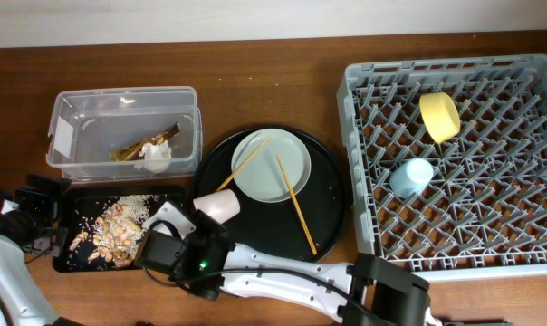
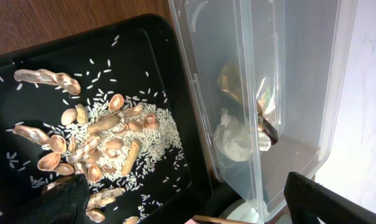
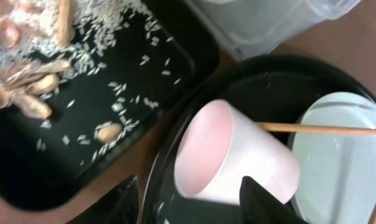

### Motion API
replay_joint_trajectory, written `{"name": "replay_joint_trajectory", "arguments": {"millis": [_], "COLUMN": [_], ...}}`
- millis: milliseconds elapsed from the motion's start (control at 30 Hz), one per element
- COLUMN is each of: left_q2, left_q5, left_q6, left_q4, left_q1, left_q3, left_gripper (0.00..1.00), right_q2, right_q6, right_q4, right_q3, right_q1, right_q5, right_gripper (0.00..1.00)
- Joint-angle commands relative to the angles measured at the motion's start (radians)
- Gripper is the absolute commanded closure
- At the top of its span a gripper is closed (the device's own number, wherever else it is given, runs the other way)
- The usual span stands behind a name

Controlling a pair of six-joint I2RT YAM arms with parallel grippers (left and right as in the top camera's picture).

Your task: Sort waste into correct bins and load items into the dishwasher rack

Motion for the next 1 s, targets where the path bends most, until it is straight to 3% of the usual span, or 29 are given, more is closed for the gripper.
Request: {"name": "replay_joint_trajectory", "arguments": {"millis": [0,167,467,667,833,967], "left_q2": [-0.019,-0.019,-0.019,-0.019,-0.019,-0.019], "left_q5": [0.003,0.003,0.003,0.003,0.003,0.003], "left_q6": [-0.006,-0.006,-0.006,-0.006,-0.006,-0.006], "left_q4": [-0.002,-0.002,-0.002,-0.002,-0.001,-0.002], "left_q1": [0.005,0.005,0.005,0.005,0.005,0.005], "left_q3": [0.018,0.018,0.018,0.018,0.018,0.018], "left_gripper": [0.01,0.01,0.01,0.01,0.01,0.01], "right_q2": [0.050,0.064,0.012,-0.001,-0.037,-0.137], "right_q6": [0.007,0.005,0.005,0.005,0.006,0.009], "right_q4": [0.019,0.039,-0.087,-0.152,-0.190,-0.236], "right_q3": [0.018,0.018,0.019,0.019,0.019,0.019], "right_q1": [-0.040,-0.100,-0.109,-0.110,-0.110,-0.112], "right_q5": [0.061,0.069,0.154,0.154,0.154,0.118], "right_gripper": [0.48,0.48,0.51,0.72,0.76,0.88]}}
